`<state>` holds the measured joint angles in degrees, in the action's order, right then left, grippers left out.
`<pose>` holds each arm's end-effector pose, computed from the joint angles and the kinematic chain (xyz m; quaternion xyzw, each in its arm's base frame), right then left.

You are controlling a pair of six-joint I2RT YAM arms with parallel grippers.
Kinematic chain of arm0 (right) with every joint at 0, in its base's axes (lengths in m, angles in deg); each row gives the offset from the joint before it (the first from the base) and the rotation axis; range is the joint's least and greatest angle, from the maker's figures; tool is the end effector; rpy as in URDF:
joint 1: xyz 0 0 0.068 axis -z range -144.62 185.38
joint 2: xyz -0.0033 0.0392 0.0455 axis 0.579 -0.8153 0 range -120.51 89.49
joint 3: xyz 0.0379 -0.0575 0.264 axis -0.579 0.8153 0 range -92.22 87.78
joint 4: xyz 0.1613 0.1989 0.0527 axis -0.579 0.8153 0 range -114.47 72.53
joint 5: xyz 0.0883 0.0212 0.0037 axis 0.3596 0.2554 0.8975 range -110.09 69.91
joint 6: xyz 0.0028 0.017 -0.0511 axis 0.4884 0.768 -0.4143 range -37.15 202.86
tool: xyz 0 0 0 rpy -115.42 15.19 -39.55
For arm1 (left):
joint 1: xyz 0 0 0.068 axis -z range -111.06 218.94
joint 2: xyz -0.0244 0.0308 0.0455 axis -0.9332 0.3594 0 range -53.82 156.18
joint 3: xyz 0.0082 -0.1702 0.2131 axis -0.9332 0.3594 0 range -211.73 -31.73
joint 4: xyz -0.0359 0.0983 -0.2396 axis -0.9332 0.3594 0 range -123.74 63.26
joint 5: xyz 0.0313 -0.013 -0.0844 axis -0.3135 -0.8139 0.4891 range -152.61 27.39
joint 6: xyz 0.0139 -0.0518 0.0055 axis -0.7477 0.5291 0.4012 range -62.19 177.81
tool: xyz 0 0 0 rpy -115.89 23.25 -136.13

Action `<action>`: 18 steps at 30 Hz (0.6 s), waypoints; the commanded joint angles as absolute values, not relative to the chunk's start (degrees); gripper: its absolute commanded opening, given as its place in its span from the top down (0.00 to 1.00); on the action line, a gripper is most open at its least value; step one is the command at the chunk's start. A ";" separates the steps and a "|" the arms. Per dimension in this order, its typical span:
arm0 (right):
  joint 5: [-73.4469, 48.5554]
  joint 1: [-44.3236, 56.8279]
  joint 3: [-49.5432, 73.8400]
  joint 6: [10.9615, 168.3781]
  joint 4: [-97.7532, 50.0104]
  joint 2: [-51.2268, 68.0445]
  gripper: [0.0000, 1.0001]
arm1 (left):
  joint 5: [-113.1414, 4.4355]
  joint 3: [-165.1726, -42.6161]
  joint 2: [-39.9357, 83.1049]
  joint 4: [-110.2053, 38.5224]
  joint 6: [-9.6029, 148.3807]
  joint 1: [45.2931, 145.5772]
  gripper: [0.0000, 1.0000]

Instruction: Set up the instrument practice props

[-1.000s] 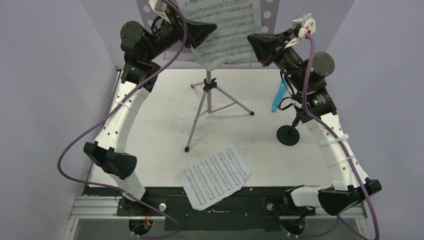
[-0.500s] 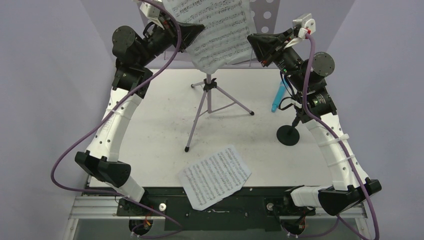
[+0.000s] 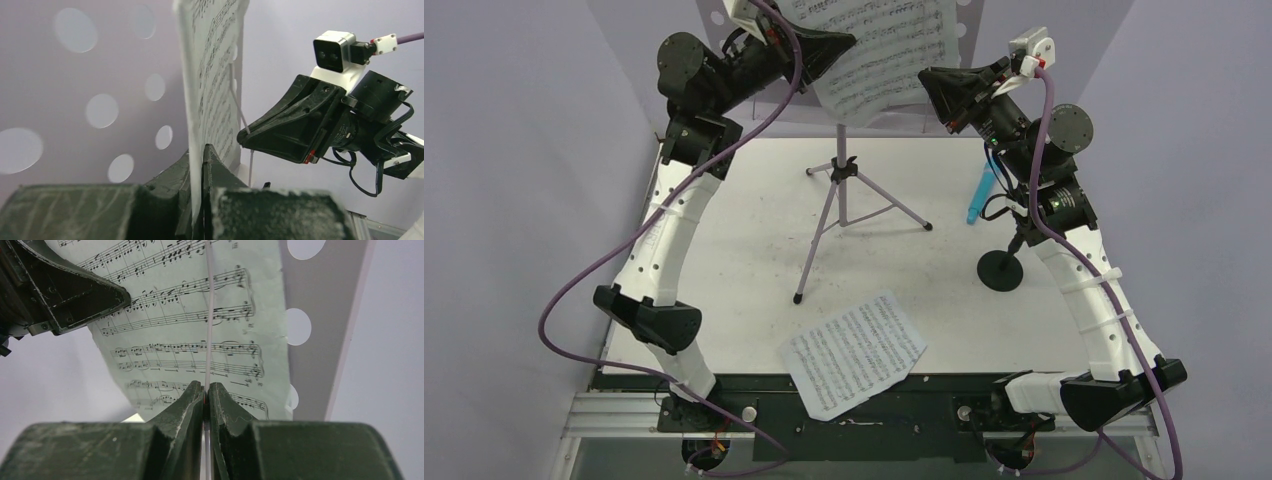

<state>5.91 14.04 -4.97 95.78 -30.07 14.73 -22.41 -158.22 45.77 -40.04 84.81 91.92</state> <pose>0.2385 0.1099 0.5434 -0.2268 0.5183 0.3579 0.7428 0.3040 -0.1539 0.5937 0.2865 0.4569 -0.4972 0.6797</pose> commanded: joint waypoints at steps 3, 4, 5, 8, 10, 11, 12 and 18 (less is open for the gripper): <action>7.61 14.12 -4.17 96.28 -31.52 15.58 0.95 | -23.53 -162.95 46.90 -37.27 79.55 94.96 1.00; 7.57 14.13 -4.23 96.23 -31.54 15.57 0.95 | -23.86 -163.29 47.24 -37.05 79.50 95.05 0.98; 7.56 14.18 -4.24 96.22 -31.50 15.51 0.95 | -24.01 -164.04 47.75 -36.78 79.58 95.05 0.95; 7.56 14.12 -3.98 96.28 -31.67 15.49 0.95 | -23.95 -165.48 48.88 -35.50 79.69 95.04 0.89; 7.57 14.18 -3.98 96.32 -31.76 15.25 0.95 | -24.37 -165.45 48.83 -35.06 79.11 95.04 0.78; 7.62 14.13 -3.98 96.30 -31.76 15.12 0.95 | -24.84 -165.19 48.57 -34.73 78.70 95.04 0.72; 7.62 14.19 -3.96 96.38 -31.76 15.05 0.95 | -25.42 -164.63 48.32 -34.51 78.32 95.08 0.68; 7.62 14.14 -3.55 96.48 -32.02 15.20 0.95 | -29.64 -159.09 44.30 -33.83 75.11 94.65 0.54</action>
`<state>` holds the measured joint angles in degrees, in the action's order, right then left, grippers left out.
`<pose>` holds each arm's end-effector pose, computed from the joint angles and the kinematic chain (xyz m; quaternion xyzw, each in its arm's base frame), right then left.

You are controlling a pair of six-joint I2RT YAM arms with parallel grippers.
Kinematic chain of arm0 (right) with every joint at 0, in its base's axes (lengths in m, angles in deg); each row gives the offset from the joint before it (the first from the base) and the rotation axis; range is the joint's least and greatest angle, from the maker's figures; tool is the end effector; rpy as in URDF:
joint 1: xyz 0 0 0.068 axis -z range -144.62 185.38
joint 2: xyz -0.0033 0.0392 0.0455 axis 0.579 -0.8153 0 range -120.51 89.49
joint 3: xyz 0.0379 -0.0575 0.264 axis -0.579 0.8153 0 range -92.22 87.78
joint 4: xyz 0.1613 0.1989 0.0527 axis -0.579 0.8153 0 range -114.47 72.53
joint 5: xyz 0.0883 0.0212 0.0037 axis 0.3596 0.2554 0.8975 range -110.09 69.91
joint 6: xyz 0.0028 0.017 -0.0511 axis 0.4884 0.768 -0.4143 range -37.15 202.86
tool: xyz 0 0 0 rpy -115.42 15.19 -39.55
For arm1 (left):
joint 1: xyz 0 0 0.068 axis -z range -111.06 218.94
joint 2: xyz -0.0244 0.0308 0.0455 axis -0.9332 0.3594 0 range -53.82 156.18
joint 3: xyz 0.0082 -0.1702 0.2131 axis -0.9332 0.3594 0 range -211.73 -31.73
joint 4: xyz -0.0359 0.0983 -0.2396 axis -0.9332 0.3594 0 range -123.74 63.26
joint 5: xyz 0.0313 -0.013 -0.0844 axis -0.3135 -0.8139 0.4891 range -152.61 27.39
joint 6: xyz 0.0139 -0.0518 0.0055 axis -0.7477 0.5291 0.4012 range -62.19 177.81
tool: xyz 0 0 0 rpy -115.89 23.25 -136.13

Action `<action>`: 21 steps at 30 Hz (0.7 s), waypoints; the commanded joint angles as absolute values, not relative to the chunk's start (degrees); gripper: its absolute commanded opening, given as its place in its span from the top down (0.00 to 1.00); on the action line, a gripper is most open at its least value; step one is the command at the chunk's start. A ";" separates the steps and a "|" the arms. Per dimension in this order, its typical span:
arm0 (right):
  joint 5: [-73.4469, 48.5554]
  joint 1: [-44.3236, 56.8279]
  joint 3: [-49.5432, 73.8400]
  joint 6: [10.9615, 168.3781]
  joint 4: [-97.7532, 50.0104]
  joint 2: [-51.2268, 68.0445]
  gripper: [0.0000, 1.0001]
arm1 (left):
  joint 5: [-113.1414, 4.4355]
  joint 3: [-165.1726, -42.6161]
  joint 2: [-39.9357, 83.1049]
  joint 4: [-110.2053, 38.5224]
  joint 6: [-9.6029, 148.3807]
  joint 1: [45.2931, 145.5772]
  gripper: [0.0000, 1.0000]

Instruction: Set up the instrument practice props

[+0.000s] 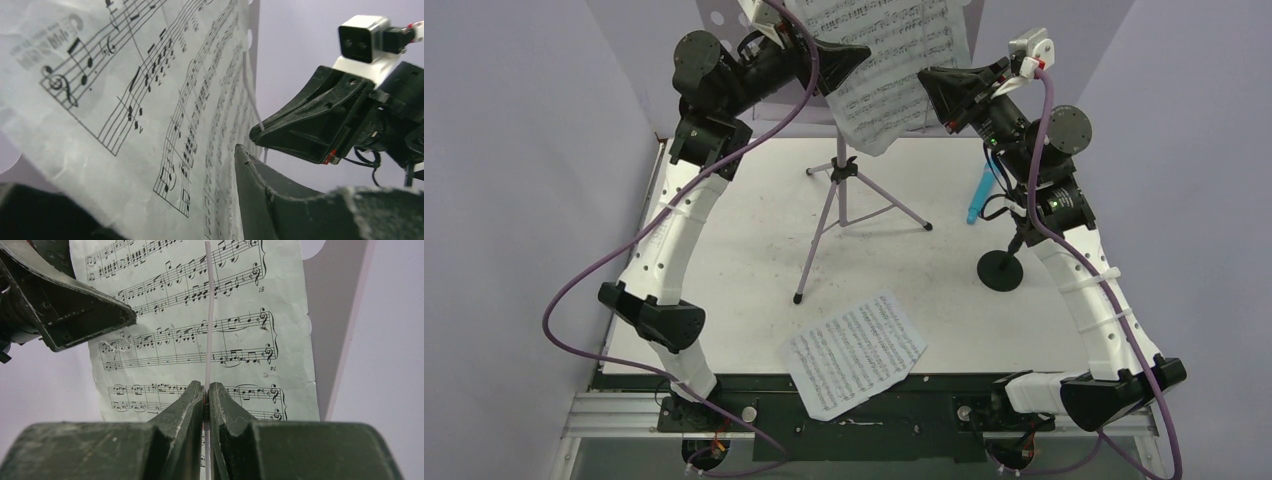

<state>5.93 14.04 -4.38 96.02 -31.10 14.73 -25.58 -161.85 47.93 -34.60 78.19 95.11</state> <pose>0.2395 0.1103 0.5419 -0.2261 0.5156 0.3594 0.7442 0.3048 -0.1737 0.5913 0.2978 0.4651 -0.4708 0.6879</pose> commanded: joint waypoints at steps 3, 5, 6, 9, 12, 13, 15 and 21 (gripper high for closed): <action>7.45 14.15 -3.38 96.42 -31.94 15.22 0.95 | -33.26 -154.83 41.31 -31.90 74.15 93.96 0.51; 7.49 14.12 -3.27 96.42 -31.94 15.22 0.95 | -34.75 -151.54 39.23 -32.24 74.15 93.46 0.49; 7.46 14.12 -3.27 96.40 -31.94 15.22 0.95 | -35.03 -149.93 38.19 -32.45 74.05 93.27 0.48; 7.42 14.15 -3.09 96.30 -31.94 15.39 0.95 | -34.74 -144.52 35.23 -32.91 73.39 93.20 0.50; 7.44 14.18 -3.10 96.31 -31.85 15.44 0.95 | -33.69 -141.95 33.56 -36.13 73.12 93.19 0.72; 7.42 14.18 -3.10 96.30 -31.86 15.48 0.95 | -33.44 -142.09 33.47 -36.41 73.30 93.17 0.78; 7.48 14.14 -3.13 96.30 -31.85 15.57 0.95 | -32.91 -143.25 33.85 -36.75 73.36 93.13 0.85; 7.49 14.14 -2.92 96.48 -31.93 15.88 0.95 | -30.06 -149.82 37.64 -38.01 75.10 93.32 1.00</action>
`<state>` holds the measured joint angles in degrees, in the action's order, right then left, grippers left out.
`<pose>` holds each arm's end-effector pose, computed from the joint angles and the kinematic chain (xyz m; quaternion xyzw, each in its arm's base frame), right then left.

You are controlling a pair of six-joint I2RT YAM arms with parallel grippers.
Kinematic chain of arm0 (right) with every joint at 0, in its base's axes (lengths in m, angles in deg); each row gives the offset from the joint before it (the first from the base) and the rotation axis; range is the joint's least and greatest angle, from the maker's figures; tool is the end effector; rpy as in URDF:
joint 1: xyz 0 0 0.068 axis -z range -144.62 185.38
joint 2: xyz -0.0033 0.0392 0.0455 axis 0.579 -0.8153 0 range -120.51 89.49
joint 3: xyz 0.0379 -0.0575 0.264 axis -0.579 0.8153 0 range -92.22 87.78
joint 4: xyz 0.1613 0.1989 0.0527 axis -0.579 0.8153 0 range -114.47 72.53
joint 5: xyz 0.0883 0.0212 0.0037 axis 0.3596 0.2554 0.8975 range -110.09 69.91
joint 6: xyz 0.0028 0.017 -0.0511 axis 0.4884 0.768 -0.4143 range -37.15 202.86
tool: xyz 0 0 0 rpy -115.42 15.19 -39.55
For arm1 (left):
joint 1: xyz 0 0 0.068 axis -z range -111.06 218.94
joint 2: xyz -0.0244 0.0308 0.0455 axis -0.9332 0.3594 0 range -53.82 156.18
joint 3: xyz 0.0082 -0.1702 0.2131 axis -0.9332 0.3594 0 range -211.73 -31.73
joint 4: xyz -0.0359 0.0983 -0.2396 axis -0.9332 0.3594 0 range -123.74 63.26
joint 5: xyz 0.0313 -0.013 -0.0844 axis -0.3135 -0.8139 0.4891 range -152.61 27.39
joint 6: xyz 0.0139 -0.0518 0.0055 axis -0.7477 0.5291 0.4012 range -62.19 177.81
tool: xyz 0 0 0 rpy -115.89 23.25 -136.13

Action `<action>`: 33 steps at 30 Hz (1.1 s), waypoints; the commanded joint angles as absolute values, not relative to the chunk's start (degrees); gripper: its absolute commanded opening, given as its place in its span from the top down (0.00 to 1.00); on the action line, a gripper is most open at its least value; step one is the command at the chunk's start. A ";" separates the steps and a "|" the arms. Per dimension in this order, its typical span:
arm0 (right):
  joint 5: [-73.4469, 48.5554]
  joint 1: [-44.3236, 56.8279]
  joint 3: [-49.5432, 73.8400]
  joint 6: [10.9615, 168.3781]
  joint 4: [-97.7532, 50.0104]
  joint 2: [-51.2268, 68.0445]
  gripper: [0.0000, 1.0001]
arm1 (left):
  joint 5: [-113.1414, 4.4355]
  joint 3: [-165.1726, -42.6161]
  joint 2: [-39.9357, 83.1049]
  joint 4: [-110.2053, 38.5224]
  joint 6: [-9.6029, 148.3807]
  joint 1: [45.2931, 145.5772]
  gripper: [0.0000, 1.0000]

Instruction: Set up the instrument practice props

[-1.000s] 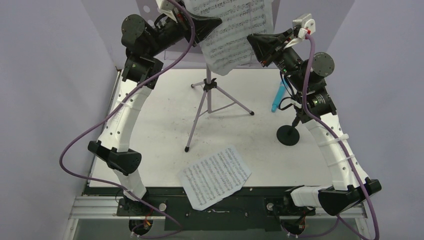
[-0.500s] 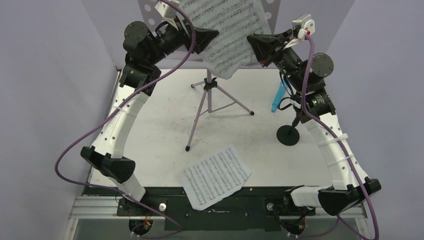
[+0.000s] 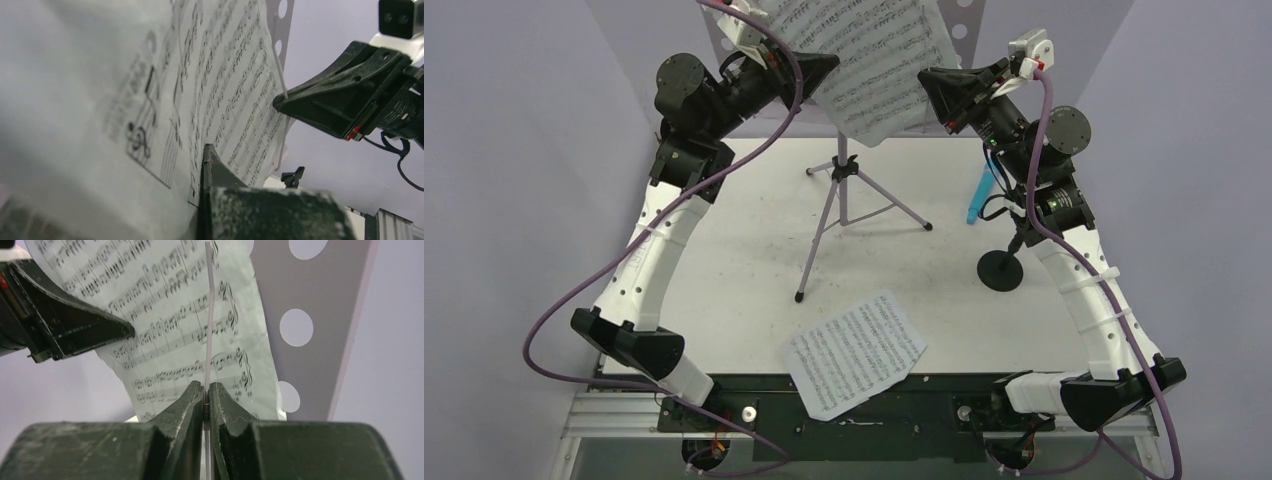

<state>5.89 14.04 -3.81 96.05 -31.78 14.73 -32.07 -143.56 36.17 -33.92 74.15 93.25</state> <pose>0.2406 0.1107 0.5400 -0.2257 0.5149 0.3595 0.7448 0.2860 -0.1491 0.5637 0.2553 0.5228 -0.4160 0.6989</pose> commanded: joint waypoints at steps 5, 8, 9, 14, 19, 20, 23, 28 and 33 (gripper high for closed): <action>7.61 14.16 -2.92 96.48 -31.85 16.00 0.95 | -29.56 -153.37 39.62 -37.56 70.12 95.34 1.00; 7.60 14.13 -2.90 96.48 -31.85 16.09 0.95 | -30.36 -157.61 41.31 -30.57 62.97 97.38 1.00; 7.65 14.18 -2.92 96.48 -31.85 16.11 0.95 | -31.18 -159.49 42.20 -27.96 60.85 97.93 1.00; 7.76 14.20 -2.74 96.47 -31.89 15.93 0.95 | -34.37 -165.89 45.61 -22.03 58.08 99.24 1.00; 7.91 14.16 -2.83 96.48 -31.94 15.58 0.95 | -37.19 -166.82 46.52 -23.50 58.09 99.35 0.83; 7.89 14.15 -2.83 96.48 -31.94 15.57 0.95 | -37.47 -166.89 46.67 -23.76 58.12 99.41 0.77; 7.91 14.17 -2.83 96.48 -32.02 15.42 0.95 | -37.98 -166.89 46.83 -24.20 58.11 99.51 0.61; 7.67 14.15 -2.58 96.52 -31.93 15.39 0.94 | -39.59 -165.19 45.92 -24.50 58.08 99.52 0.51; 6.44 14.15 -1.33 96.80 -32.54 16.37 0.68 | -41.61 -159.18 42.55 -27.32 58.24 99.52 0.40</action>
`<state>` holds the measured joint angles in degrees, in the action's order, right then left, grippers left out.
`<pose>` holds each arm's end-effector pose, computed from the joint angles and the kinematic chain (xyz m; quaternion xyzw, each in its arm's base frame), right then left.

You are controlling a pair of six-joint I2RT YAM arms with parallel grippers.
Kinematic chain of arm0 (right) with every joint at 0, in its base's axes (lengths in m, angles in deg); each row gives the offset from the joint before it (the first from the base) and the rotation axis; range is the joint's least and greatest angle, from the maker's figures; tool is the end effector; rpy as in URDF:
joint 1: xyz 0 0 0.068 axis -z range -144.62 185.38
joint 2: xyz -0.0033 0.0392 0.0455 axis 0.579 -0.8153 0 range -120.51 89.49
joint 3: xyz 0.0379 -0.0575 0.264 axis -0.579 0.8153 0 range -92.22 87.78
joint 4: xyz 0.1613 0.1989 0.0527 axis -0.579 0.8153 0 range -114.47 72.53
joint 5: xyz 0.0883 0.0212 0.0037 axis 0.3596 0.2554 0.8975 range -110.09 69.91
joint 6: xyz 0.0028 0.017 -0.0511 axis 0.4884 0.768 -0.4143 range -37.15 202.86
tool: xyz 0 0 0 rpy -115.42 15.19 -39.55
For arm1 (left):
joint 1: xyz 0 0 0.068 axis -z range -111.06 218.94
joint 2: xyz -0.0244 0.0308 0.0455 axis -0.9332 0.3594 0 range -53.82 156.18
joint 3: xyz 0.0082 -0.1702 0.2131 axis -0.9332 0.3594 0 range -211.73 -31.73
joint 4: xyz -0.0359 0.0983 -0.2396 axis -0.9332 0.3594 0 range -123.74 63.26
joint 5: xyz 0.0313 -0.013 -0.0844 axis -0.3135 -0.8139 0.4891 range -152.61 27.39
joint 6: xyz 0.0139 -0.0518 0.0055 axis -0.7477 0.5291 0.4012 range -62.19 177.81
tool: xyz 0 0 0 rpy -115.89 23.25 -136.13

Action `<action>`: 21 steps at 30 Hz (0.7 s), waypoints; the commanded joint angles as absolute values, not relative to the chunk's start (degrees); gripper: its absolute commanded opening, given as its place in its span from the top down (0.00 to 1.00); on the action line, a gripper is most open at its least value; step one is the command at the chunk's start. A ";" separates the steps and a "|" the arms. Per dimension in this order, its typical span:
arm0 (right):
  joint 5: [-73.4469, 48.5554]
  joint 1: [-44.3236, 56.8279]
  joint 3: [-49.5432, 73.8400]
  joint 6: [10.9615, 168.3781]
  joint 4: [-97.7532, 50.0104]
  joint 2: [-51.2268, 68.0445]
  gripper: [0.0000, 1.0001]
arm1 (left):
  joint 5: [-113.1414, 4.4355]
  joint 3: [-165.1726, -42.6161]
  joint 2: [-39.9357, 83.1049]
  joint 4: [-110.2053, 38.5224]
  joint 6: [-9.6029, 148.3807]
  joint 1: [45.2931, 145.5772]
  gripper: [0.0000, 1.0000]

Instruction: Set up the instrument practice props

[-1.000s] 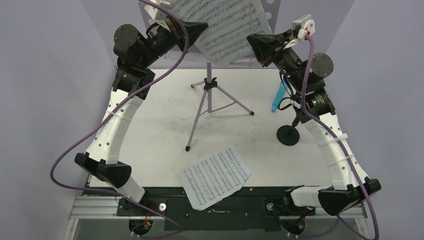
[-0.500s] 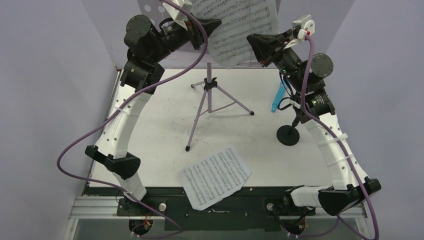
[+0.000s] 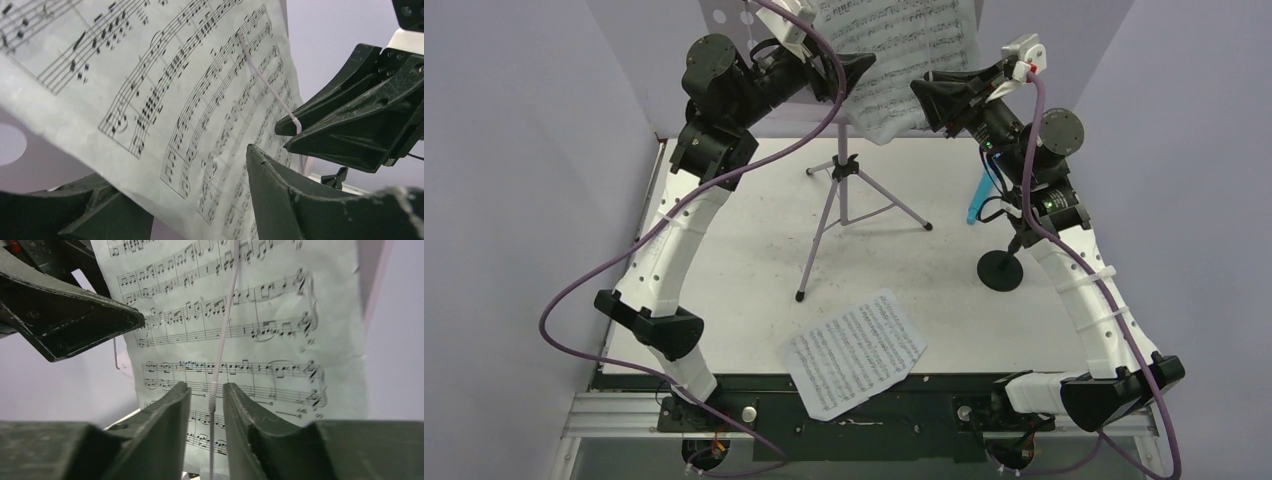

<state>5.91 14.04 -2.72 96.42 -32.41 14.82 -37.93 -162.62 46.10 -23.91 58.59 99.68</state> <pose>0.2425 0.1115 0.5354 -0.2240 0.5183 0.3620 0.7417 0.2879 -0.1886 0.5895 0.3131 0.4879 -0.3352 0.7427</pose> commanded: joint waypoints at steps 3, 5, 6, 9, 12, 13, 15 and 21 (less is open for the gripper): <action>6.23 14.18 -0.80 96.85 -32.73 17.06 0.57 | -42.09 -154.36 39.58 -29.71 58.26 99.52 0.39; 5.99 14.20 -0.50 96.83 -32.73 17.51 0.54 | -42.88 -151.39 37.66 -30.63 58.27 99.47 0.38; 5.90 14.19 -0.43 96.83 -32.66 17.71 0.52 | -43.62 -149.89 36.78 -31.17 58.36 99.44 0.38; 5.06 14.19 0.31 96.92 -32.72 18.97 0.47 | -44.75 -145.23 34.03 -32.64 59.00 99.28 0.38; 3.73 14.20 1.48 97.01 -32.74 21.19 0.43 | -44.80 -140.78 31.40 -33.87 60.94 98.85 0.38; 3.03 14.20 1.96 96.90 -32.69 21.99 0.41 | -44.67 -139.33 30.62 -34.98 62.08 98.58 0.38; 1.38 14.20 3.20 96.71 -32.56 23.82 0.40 | -43.66 -135.92 29.11 -36.43 65.39 97.82 0.38; -6.61 14.24 5.16 96.54 -30.19 27.71 0.38 | -39.44 -129.12 27.13 -44.01 77.75 96.97 0.42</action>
<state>0.10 14.04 4.58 96.88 -30.09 25.24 -42.60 -130.79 28.68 -35.21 67.48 97.54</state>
